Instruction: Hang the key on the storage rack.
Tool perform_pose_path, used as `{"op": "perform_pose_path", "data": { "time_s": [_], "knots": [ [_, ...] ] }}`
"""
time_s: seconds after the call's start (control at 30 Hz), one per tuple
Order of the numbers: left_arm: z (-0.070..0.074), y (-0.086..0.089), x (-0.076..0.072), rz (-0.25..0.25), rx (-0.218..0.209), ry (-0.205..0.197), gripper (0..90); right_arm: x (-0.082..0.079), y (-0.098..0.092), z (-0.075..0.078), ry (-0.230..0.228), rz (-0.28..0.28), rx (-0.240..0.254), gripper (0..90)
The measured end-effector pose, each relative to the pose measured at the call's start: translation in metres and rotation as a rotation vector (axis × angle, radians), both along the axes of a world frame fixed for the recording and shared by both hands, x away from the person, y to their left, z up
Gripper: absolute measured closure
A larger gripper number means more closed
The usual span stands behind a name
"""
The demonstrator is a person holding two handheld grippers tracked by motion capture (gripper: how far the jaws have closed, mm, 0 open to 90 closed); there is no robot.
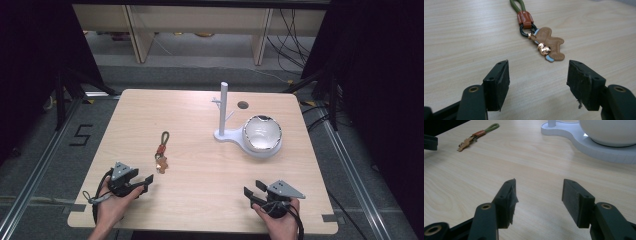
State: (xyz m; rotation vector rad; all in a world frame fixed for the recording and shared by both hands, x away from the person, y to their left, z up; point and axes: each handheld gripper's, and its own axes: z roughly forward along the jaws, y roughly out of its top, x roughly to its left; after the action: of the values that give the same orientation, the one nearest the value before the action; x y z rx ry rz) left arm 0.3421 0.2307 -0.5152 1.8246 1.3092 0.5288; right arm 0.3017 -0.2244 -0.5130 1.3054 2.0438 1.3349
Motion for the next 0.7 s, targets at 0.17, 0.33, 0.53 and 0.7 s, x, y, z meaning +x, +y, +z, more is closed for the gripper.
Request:
{"op": "perform_pose_path", "data": {
  "time_s": [0.17, 0.33, 0.53, 0.7],
  "knots": [
    [0.004, 0.004, 0.003, -0.044, 0.063, 0.056, 33.9, -0.002, 0.001, 0.002, 0.006, 0.007, -0.001, 47.1],
    [0.016, 0.005, 0.012, -0.084, 0.133, 0.134, 34.3, -0.002, 0.003, 0.002, 0.009, 0.010, -0.009, 47.3],
    [0.026, -0.001, 0.030, -0.098, 0.152, 0.248, 35.3, -0.003, 0.004, 0.003, 0.007, 0.009, -0.010, 47.4],
    [0.032, -0.004, 0.048, -0.110, 0.161, 0.327, 34.8, -0.005, 0.006, 0.003, 0.047, 0.001, 0.014, 47.3]
  ]
}}
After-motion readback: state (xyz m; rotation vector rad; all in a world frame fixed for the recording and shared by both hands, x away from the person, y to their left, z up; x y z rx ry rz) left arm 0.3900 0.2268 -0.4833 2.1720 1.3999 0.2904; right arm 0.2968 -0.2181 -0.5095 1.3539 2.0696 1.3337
